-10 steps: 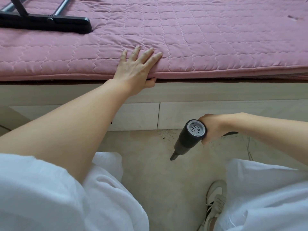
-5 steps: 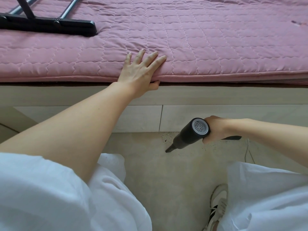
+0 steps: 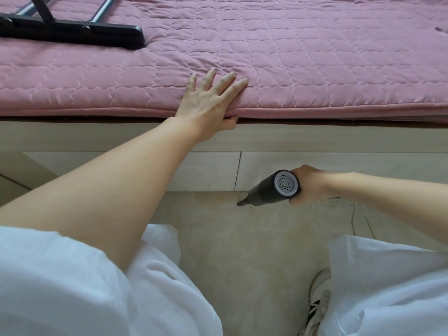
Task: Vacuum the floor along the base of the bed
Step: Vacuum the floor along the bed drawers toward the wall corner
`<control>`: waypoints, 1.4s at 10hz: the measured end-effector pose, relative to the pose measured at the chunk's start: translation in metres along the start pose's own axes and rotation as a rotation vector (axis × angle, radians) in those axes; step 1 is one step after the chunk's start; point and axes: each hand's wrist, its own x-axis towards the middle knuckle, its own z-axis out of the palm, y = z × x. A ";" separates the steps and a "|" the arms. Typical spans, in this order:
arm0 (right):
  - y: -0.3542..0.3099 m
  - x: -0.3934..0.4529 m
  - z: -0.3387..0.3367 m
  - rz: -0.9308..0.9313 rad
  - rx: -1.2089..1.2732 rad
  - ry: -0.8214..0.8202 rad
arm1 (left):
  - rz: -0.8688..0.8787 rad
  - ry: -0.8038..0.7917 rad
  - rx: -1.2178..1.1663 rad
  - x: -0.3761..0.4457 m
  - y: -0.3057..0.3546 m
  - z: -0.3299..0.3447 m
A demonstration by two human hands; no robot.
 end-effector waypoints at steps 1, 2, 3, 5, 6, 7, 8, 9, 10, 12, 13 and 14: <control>-0.001 0.002 0.001 -0.011 0.016 -0.001 | 0.001 0.009 -0.003 0.000 -0.001 0.000; -0.002 0.004 0.003 -0.014 0.009 -0.004 | 0.000 -0.002 -0.002 0.001 0.000 0.000; -0.005 0.006 0.006 -0.022 -0.008 -0.008 | 0.000 -0.011 -0.002 0.001 -0.001 0.000; -0.011 0.008 0.008 -0.033 -0.010 0.000 | 0.002 -0.011 -0.009 0.001 -0.001 -0.001; -0.013 0.011 0.009 -0.044 0.008 0.012 | 0.003 -0.014 -0.012 0.000 -0.001 -0.001; -0.016 0.012 0.010 -0.053 0.010 0.017 | 0.002 -0.019 -0.015 0.000 -0.001 -0.002; -0.020 0.014 0.011 -0.064 0.015 0.010 | 0.001 -0.023 -0.022 0.000 -0.001 -0.003; -0.024 0.017 0.013 -0.077 0.002 0.001 | 0.004 -0.027 -0.027 0.000 -0.002 -0.003; -0.027 0.020 0.016 -0.085 -0.014 -0.005 | 0.005 -0.029 -0.029 0.000 -0.002 -0.003; -0.030 0.021 0.016 -0.090 -0.021 0.006 | 0.003 -0.032 -0.034 0.000 -0.002 -0.003; -0.026 0.020 0.015 -0.075 -0.020 0.003 | 0.005 -0.030 -0.032 0.000 -0.002 -0.004; -0.019 0.016 0.015 -0.055 -0.003 0.005 | 0.003 -0.033 -0.029 0.001 -0.001 -0.005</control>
